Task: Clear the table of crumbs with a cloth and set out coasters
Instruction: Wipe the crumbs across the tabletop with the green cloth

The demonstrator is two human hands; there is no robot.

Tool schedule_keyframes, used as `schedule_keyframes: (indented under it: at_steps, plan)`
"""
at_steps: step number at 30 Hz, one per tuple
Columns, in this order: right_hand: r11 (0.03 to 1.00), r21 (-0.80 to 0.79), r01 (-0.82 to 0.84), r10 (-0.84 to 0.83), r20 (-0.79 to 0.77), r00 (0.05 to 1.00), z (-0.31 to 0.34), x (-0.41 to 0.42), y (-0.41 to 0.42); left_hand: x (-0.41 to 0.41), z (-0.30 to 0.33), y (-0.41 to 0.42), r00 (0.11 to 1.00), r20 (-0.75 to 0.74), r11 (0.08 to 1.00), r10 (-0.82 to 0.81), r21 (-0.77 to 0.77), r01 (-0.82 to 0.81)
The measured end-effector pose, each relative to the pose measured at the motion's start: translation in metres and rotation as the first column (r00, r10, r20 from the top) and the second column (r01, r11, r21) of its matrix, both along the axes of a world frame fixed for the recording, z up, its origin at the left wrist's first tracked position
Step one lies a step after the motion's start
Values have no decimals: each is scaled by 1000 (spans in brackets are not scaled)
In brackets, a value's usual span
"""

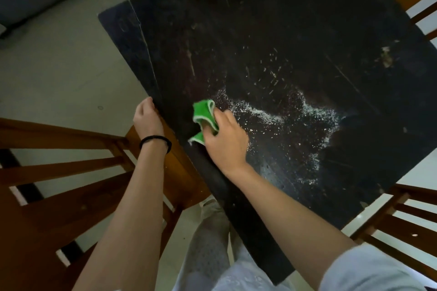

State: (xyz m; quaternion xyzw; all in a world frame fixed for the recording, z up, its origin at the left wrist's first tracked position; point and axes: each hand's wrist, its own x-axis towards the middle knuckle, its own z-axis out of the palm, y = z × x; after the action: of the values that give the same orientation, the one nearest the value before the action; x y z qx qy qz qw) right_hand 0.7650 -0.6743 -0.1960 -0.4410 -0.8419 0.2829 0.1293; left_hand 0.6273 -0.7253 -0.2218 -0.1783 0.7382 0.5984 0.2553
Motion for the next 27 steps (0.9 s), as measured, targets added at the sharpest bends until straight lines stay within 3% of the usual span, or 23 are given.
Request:
schedule_keyframes:
  at_steps: [5,8,10,12,15,18,21,27]
  plan:
    - [987,-58,-150,157,153,976,-6,-56,18,-11,-6,-9,1000,18,999,16,-33,-15]
    - [998,-52,-30,41,211,977,-11,-29,29,-13,-2,-3,1000,-11,999,-1,-42,1]
    - [998,-53,24,-11,221,975,-9,-3,29,-11,4,5,991,-104,989,-82,-132,68]
    - [997,-63,35,-26,136,990,2,11,30,-3,7,11,943,-222,928,-250,-333,167]
    - [999,-32,-2,3,16,1000,22,0,61,12,9,20,782,-319,768,-536,-569,294]
    - [982,62,-176,164,154,974,29,-33,111,24,-2,22,644,-247,594,-724,-699,400]
    - [951,99,-294,246,338,908,23,-66,155,24,-10,16,589,-230,527,-775,-751,399]
    - [882,-25,-471,436,426,793,7,-69,152,20,-9,21,547,-198,433,-813,-834,342]
